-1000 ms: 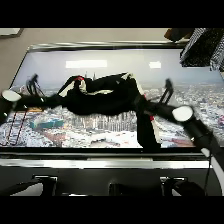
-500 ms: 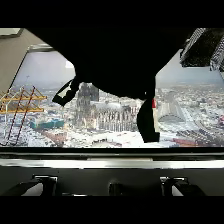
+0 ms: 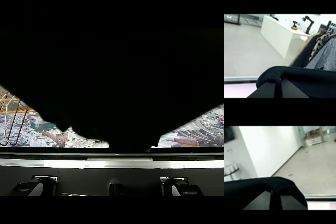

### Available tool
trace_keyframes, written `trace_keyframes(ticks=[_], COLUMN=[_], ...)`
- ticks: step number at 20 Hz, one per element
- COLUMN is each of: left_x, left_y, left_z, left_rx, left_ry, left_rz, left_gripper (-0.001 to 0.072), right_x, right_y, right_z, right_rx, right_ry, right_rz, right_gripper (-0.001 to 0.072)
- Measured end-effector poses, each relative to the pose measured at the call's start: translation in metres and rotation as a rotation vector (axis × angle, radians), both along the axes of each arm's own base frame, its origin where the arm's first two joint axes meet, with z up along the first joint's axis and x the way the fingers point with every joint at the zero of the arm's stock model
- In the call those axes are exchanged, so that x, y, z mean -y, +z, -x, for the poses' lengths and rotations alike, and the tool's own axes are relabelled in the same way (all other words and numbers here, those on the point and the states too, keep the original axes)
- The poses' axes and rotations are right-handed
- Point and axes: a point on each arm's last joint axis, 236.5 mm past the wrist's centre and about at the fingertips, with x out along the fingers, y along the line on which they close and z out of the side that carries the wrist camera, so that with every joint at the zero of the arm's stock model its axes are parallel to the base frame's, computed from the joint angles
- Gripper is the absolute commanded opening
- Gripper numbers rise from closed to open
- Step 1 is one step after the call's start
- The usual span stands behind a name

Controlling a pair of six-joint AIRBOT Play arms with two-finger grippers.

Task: Fold the clothes and pants, and hang the long-sleeved shirts on hangers.

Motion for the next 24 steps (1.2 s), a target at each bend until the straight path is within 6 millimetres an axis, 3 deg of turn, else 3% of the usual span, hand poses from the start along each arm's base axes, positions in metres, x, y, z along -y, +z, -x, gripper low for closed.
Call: trace_keyframes(ticks=[3, 5, 7, 9, 12, 14, 17, 19, 20, 21, 22, 23, 24], left_x=[-0.009, -0.014, -0.018, -0.02, -0.015, -0.009, 0.0, 0.008, 0.012, 0.016, 0.02, 0.023, 0.025], left_y=[-0.025, -0.056, -0.097, -0.146, -0.229, -0.284, -0.38, -0.445, -0.476, -0.504, -0.529, -0.548, -0.562], left_z=[-0.02, -0.055, -0.103, -0.16, -0.252, -0.305, -0.367, -0.385, -0.388, -0.387, -0.383, -0.376, -0.369], left_rx=[-0.092, -0.187, -0.293, -0.386, -0.486, -0.521, -0.592, -0.687, -0.746, -0.81, -0.877, -0.94, -0.995], left_ry=[0.031, 0.038, 0.042, 0.038, 0.035, 0.047, 0.071, 0.072, 0.07, 0.065, 0.058, 0.049, 0.043], left_rz=[0.006, 0.001, -0.017, -0.032, -0.053, -0.05, -0.036, -0.011, 0.005, 0.015, 0.031, 0.042, 0.056], left_gripper=[0.0039, 0.0039, 0.0039, 0.0039, 0.004, 0.004, 0.0039, 0.0041, 0.0058, 0.0212, 0.0499, 0.07, 0.0707], right_x=[0.008, 0.009, 0.004, -0.003, -0.019, -0.036, -0.062, -0.079, -0.087, -0.094, -0.1, -0.105, -0.106], right_y=[-0.01, -0.035, -0.075, -0.127, -0.223, -0.287, -0.383, -0.441, -0.468, -0.492, -0.515, -0.532, -0.544], right_z=[-0.04, -0.097, -0.163, -0.234, -0.334, -0.386, -0.441, -0.459, -0.463, -0.463, -0.462, -0.458, -0.452], right_rx=[-0.063, -0.169, -0.303, -0.437, -0.607, -0.677, -0.762, -0.821, -0.857, -0.895, -0.938, -0.978, -1.016], right_ry=[-0.027, -0.018, 0.017, 0.058, 0.115, 0.134, 0.133, 0.133, 0.138, 0.144, 0.155, 0.167, 0.18], right_rz=[-0.022, -0.039, -0.064, -0.087, -0.137, -0.168, -0.195, -0.19, -0.183, -0.175, -0.163, -0.151, -0.133], right_gripper=[0.0051, 0.0052, 0.0052, 0.0052, 0.0052, 0.0052, 0.0052, 0.0058, 0.0104, 0.0187, 0.0252, 0.0303, 0.0373])
